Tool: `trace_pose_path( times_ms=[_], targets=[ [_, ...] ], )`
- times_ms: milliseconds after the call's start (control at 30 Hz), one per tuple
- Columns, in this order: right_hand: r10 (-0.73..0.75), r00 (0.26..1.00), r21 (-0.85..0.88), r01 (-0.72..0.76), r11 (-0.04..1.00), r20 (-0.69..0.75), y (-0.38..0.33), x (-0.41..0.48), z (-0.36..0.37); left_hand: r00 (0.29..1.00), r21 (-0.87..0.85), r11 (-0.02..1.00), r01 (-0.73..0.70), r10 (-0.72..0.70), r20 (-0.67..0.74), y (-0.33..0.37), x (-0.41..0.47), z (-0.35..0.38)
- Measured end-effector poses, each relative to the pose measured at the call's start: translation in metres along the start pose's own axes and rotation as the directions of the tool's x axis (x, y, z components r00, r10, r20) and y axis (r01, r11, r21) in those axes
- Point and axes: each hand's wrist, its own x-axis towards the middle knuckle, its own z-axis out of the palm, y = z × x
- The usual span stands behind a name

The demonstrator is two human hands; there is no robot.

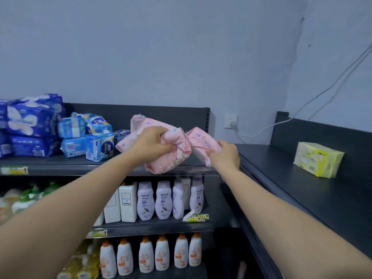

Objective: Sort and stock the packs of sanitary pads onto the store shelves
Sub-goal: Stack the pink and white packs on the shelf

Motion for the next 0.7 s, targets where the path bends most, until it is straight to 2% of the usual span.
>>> trace_pose_path(
  times_ms=[133,367,700],
  targets=[
    [-0.052,0.997,-0.001,0.052,0.999,0.049,-0.011,0.054,0.042,0.999,0.06,0.998,0.026,-0.024,-0.04,-0.039,0.041,0.002],
    [-0.05,0.994,0.049,0.045,0.998,0.094,-0.025,0.115,0.113,0.997,0.132,0.989,0.072,-0.069,-0.029,-0.101,0.099,0.0],
    [-0.102,0.994,0.03,0.101,0.994,0.036,-0.063,0.215,0.202,0.999,0.182,0.983,0.018,-0.027,0.046,-0.194,0.21,-0.017]
  ],
)
